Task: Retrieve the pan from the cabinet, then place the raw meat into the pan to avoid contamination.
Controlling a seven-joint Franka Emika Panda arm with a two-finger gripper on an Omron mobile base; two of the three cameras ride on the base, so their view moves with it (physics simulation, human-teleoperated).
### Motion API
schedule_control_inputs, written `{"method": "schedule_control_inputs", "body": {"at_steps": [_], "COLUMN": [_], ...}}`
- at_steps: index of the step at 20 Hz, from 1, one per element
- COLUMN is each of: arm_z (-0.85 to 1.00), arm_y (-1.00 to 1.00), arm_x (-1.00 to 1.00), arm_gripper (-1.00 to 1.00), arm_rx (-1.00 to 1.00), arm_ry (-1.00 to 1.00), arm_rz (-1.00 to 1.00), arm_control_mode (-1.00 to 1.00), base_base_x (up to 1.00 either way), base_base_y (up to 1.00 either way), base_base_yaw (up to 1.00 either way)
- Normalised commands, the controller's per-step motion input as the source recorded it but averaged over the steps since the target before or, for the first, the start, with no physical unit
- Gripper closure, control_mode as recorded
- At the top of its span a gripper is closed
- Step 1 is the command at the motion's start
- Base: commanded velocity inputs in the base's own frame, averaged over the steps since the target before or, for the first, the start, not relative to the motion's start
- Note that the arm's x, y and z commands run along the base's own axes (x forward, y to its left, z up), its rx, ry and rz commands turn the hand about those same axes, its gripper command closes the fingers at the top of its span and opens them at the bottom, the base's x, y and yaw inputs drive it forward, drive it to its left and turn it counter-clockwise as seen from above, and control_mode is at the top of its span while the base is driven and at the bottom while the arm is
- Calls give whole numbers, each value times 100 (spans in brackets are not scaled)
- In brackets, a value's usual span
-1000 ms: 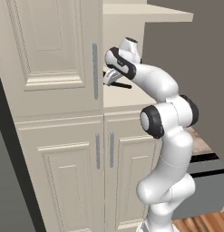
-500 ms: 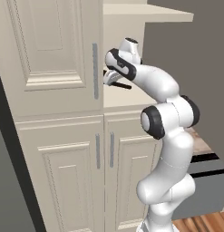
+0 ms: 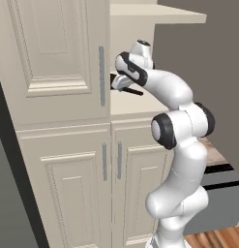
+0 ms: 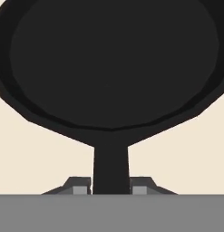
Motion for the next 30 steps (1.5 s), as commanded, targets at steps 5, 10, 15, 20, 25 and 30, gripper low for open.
{"method": "schedule_control_inputs", "body": {"at_steps": [5,10,15,20,25,30], "arm_z": [6,6,0,0,0,0], "arm_y": [-7,-2,-1,-2,-7,-8], "arm_x": [-10,-14,-16,-16,-16,-19], "arm_gripper": [100,100,100,100,100,100], "arm_rx": [0,0,0,0,0,0], "arm_ry": [4,4,3,1,0,0], "arm_rz": [-5,-5,-6,-6,-7,-8], "arm_control_mode": [-100,-100,-100,-100,-100,-100], "base_base_x": [0,0,0,0,0,0], "base_base_y": [0,0,0,0,0,0], "base_base_yaw": [0,0,0,0,0,0]}}
